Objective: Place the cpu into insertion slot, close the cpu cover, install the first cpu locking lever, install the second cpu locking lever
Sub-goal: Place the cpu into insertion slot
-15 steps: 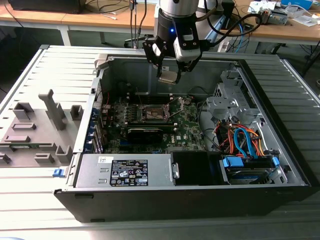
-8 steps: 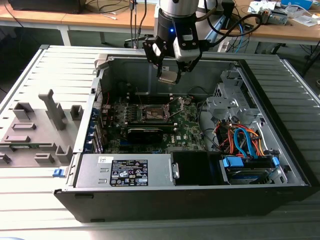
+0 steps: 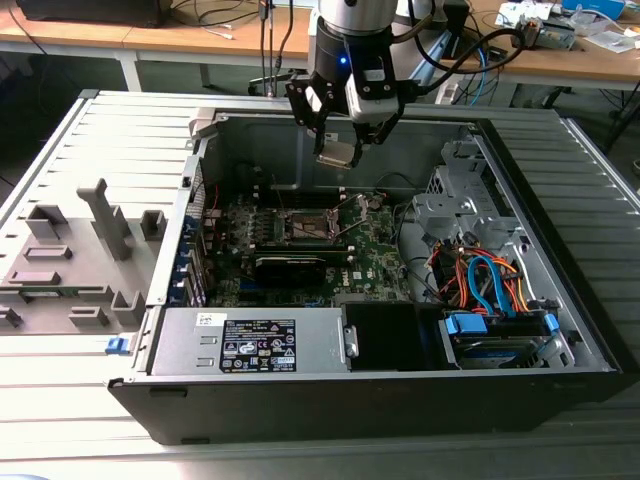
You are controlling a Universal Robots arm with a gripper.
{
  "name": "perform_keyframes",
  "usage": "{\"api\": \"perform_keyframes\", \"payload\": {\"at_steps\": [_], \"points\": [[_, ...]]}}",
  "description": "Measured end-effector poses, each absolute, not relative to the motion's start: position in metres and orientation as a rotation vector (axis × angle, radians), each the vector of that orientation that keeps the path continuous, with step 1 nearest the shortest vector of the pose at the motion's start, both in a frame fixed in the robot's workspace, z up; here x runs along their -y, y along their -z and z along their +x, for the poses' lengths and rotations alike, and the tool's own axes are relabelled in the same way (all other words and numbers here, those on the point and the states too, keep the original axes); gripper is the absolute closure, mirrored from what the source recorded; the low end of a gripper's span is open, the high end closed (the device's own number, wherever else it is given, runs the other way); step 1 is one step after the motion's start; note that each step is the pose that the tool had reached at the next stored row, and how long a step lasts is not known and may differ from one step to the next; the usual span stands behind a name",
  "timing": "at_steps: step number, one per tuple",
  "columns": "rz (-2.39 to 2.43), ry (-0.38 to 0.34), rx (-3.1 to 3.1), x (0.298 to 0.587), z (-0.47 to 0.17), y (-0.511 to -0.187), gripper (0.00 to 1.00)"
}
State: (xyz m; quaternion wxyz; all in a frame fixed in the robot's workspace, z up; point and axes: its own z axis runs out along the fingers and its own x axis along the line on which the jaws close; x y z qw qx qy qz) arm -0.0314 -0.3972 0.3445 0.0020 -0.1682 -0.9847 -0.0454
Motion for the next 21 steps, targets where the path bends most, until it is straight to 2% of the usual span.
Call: {"api": "perform_keyframes", "payload": {"at_steps": [21], "points": [[-0.599, 0.143, 3.079, 0.3972, -0.0314, -0.3445, 0.45]]}}
